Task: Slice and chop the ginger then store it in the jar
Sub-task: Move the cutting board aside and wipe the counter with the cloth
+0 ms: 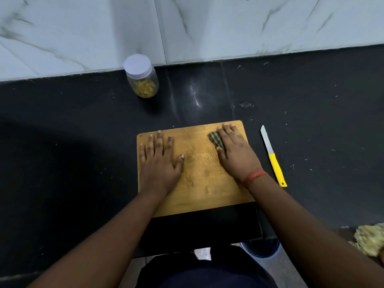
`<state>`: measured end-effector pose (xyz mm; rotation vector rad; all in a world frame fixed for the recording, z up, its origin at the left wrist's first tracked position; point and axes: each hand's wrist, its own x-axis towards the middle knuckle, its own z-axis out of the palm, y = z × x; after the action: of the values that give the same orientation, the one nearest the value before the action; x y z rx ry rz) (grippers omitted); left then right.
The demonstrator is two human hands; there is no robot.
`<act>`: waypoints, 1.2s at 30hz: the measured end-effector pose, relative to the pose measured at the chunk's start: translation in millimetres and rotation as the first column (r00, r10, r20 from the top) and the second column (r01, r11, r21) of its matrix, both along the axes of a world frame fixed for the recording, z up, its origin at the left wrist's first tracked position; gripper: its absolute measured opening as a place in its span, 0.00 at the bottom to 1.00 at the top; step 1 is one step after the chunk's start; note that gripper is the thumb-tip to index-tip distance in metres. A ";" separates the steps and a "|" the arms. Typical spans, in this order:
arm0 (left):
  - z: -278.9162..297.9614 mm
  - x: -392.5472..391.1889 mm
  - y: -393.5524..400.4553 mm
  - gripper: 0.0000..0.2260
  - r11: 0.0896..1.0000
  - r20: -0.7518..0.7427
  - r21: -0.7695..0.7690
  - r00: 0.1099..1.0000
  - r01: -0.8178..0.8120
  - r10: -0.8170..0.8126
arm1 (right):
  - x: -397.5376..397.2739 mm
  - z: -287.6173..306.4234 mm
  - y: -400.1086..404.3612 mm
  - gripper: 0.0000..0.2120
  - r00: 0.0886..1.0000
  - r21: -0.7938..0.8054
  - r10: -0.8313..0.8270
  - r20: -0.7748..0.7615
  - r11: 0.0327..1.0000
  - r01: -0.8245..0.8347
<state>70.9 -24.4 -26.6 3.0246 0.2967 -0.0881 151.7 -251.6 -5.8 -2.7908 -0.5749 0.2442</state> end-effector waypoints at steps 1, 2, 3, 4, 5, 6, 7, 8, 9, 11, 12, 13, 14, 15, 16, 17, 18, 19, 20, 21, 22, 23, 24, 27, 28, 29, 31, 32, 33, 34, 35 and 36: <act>-0.4 -0.3 0.0 0.32 1.000 0.002 0.004 1.000 -0.001 0.001 | -10.6 -1.4 -0.2 0.27 0.999 0.003 0.039 0.010 0.999 -0.039; -0.8 -0.5 0.0 0.32 1.000 0.008 0.006 1.000 -0.003 0.003 | -24.1 -1.8 -1.3 0.27 0.996 0.011 0.088 0.022 0.996 -0.088; -0.8 -0.7 0.1 0.32 1.000 0.014 0.004 1.000 -0.003 0.003 | -38.6 -2.9 -3.5 0.26 0.991 0.020 0.132 0.026 0.991 -0.133; -1.1 -1.0 -0.2 0.32 1.000 0.021 -0.001 1.000 0.000 0.000 | -54.8 -4.4 -5.6 0.26 0.985 0.029 0.169 0.021 0.985 -0.170; -1.4 -1.1 0.1 0.32 1.000 0.029 -0.005 1.000 0.003 -0.003 | -70.1 -6.1 -7.0 0.26 0.978 0.040 0.208 0.020 0.977 -0.209; -1.8 -1.2 0.0 0.32 1.000 0.036 -0.007 0.999 0.006 -0.005 | -84.7 -7.2 -8.7 0.26 0.966 0.043 0.259 0.021 0.965 -0.260; -2.0 -1.0 0.1 0.32 1.000 0.040 -0.006 0.999 0.008 -0.008 | -97.3 -7.8 -11.2 0.26 0.948 0.049 0.316 0.021 0.947 -0.317; -2.5 -0.7 0.3 0.32 1.000 0.041 -0.001 0.999 0.010 -0.010 | -106.3 -6.5 -14.7 0.25 0.931 0.063 0.365 0.018 0.929 -0.365; -2.8 -0.9 0.3 0.32 1.000 0.044 0.004 0.999 0.010 -0.011 | -107.7 -2.7 -18.9 0.25 0.922 0.111 0.387 0.005 0.916 -0.385; -3.9 -1.7 0.3 0.32 1.000 0.045 0.009 0.999 0.011 -0.011 | -89.9 15.5 -21.8 0.25 0.955 0.250 0.293 -0.054 0.929 -0.271; -4.1 -2.1 0.2 0.32 1.000 0.046 0.005 0.999 0.010 -0.010 | -71.4 24.2 -21.1 0.25 0.981 0.310 0.182 -0.069 0.939 -0.152; -4.1 -2.1 0.5 0.32 1.000 0.050 0.000 0.999 0.010 -0.010 | -45.4 28.6 -21.0 0.24 0.997 0.332 0.060 -0.058 0.942 -0.037; -4.0 -2.5 0.2 0.32 1.000 0.053 -0.003 0.999 0.009 -0.009 | -16.6 28.6 -20.6 0.23 0.999 0.319 -0.026 -0.035 0.947 0.036; -3.6 -2.6 0.0 0.32 1.000 0.053 -0.004 0.999 0.009 -0.009 | 10.6 26.5 -17.9 0.23 0.998 0.294 -0.066 -0.017 0.953 0.068; -3.3 -2.7 -0.5 0.32 1.000 0.053 -0.004 0.999 0.007 -0.007 | 30.9 22.1 -14.1 0.22 0.998 0.260 -0.063 -0.018 0.964 0.065; -3.2 -2.6 -0.8 0.32 1.000 0.051 -0.006 0.999 0.002 -0.002 | 41.9 16.8 -9.8 0.22 0.999 0.214 -0.034 -0.009 0.976 0.035; -3.1 -2.2 -0.6 0.32 1.000 0.050 -0.009 0.999 -0.004 0.004 | 44.8 12.1 -5.7 0.22 1.000 0.170 -0.001 0.010 0.985 -0.001; -3.2 -2.0 -0.9 0.32 1.000 0.048 -0.014 0.999 -0.009 0.010 | 39.3 10.2 -3.3 0.23 0.999 0.142 0.034 0.033 0.989 -0.039; -3.4 -1.8 -1.0 0.32 1.000 0.047 -0.018 0.999 -0.014 0.015 | 26.7 11.1 -2.4 0.23 0.995 0.143 0.085 0.056 0.985 -0.092; -3.6 -1.9 -1.1 0.32 1.000 0.048 -0.019 0.999 -0.020 0.021 | 9.9 12.4 -2.7 0.24 0.984 0.165 0.157 0.082 0.972 -0.169; -3.7 -1.7 -0.8 0.32 1.000 0.047 -0.016 0.999 -0.024 0.025 | -9.0 13.5 -3.9 0.24 0.968 0.191 0.228 0.108 0.950 -0.246; -4.0 -1.2 -0.5 0.32 1.000 0.046 -0.013 0.999 -0.025 0.026 | -27.4 11.1 -6.5 0.24 0.945 0.202 0.304 0.119 0.925 -0.322; -4.0 -1.3 -0.3 0.32 1.000 0.045 -0.010 0.999 -0.027 0.028 | -46.6 7.0 -9.4 0.24 0.914 0.195 0.385 0.126 0.894 -0.404; -3.1 -1.5 -0.7 0.32 1.000 0.050 -0.009 0.998 -0.027 0.028 | -93.6 -4.3 -22.2 0.24 0.803 0.197 0.595 0.040 0.783 -0.590; -2.7 -1.8 -0.8 0.32 1.000 0.050 -0.006 0.998 -0.024 0.024 | -98.2 -3.7 -27.1 0.24 0.778 0.233 0.628 0.024 0.753 -0.615; -2.5 -2.4 -0.7 0.32 1.000 0.050 0.000 0.998 -0.023 0.023 | -94.8 3.7 -29.4 0.24 0.779 0.282 0.626 0.012 0.746 -0.604; -2.2 -2.5 -0.6 0.32 1.000 0.048 0.004 0.999 -0.022 0.022 | -66.0 22.1 -25.1 0.22 0.882 0.378 0.472 0.006 0.815 -0.439; -2.4 -2.4 -0.5 0.32 1.000 0.047 0.001 0.999 -0.021 0.021 | -42.1 29.6 -20.3 0.22 0.943 0.408 0.330 0.030 0.858 -0.313; -2.1 -2.2 -0.4 0.32 1.000 0.049 -0.001 0.999 -0.020 0.020 | -13.3 33.2 -15.2 0.22 0.980 0.408 0.188 0.063 0.891 -0.197; -1.9 -2.7 -0.8 0.32 1.000 0.048 -0.002 0.999 -0.022 0.022 | 12.8 34.2 -9.3 0.22 0.994 0.388 0.078 0.083 0.916 -0.104; -1.4 -2.7 -1.5 0.32 1.000 0.044 -0.002 0.999 -0.024 0.024 | 35.1 30.5 -3.5 0.21 0.997 0.353 0.012 0.083 0.935 -0.040; -1.0 -2.8 -1.8 0.32 1.000 0.042 -0.002 0.999 -0.027 0.027 | 49.0 25.0 2.1 0.21 0.998 0.313 -0.007 0.066 0.950 -0.014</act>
<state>68.1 -26.1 -27.6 3.0160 0.3341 -0.0218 200.6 -249.5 19.3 -2.4965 -0.5782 0.0535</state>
